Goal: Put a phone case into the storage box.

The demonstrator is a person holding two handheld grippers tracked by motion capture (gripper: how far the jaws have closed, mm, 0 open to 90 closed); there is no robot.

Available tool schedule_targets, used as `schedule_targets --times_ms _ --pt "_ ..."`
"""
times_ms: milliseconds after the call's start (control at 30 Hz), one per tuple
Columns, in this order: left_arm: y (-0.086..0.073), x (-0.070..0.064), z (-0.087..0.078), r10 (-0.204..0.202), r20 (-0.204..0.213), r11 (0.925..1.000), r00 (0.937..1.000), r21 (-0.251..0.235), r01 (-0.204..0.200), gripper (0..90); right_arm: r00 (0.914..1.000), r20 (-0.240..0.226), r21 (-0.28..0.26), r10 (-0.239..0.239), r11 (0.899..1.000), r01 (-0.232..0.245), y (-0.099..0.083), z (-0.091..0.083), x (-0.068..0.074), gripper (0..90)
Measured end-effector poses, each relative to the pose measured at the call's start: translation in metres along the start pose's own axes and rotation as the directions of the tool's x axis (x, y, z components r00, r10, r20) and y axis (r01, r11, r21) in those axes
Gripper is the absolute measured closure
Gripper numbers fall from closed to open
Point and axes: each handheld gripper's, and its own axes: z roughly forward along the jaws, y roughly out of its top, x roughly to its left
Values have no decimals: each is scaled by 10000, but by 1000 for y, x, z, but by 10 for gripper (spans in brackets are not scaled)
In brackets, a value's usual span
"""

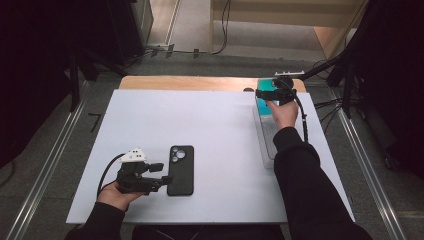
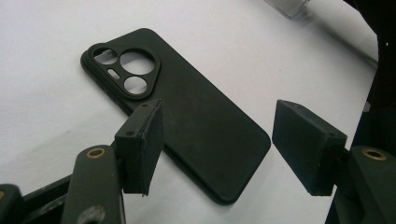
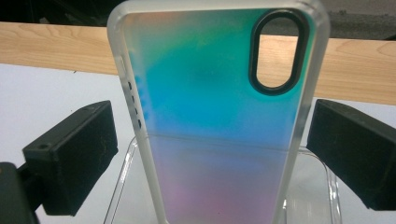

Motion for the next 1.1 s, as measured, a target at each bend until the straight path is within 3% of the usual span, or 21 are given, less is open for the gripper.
schedule_targets --times_ms 433,700,900,1100 --pt "5 3 2 -100 -23 9999 9999 -26 100 340 9994 -223 400 -267 9988 276 4 -26 6 6" --pt "13 5 3 -356 57 9994 9994 35 356 340 9965 -786 610 -295 9975 344 3 -50 16 7" --pt "18 6 4 -552 67 9984 9985 -74 552 340 9854 -1623 561 -505 9966 603 -7 -69 28 8" --pt "23 8 8 -711 298 9975 9970 21 711 316 9665 -2399 535 -908 9929 1065 -23 -82 41 8"
